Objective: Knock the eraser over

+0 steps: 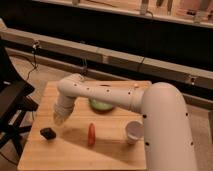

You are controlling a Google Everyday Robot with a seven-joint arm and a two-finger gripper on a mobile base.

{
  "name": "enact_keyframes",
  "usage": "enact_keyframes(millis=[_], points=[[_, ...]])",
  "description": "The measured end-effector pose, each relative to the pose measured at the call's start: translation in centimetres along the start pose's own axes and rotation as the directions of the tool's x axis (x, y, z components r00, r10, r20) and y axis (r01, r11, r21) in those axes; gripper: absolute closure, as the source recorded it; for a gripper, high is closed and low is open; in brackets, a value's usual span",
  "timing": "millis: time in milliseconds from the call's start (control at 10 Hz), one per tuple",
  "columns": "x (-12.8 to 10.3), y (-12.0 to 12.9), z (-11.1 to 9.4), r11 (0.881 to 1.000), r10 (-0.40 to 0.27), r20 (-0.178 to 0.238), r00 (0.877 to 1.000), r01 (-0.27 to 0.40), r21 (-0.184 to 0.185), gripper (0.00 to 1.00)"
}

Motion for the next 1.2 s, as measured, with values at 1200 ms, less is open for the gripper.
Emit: enact_keyframes(millis=[1200], points=[[-3.1, 0.5, 3.9, 0.984, -0.15, 0.068, 0.986, 0.156, -0.09, 0.93]])
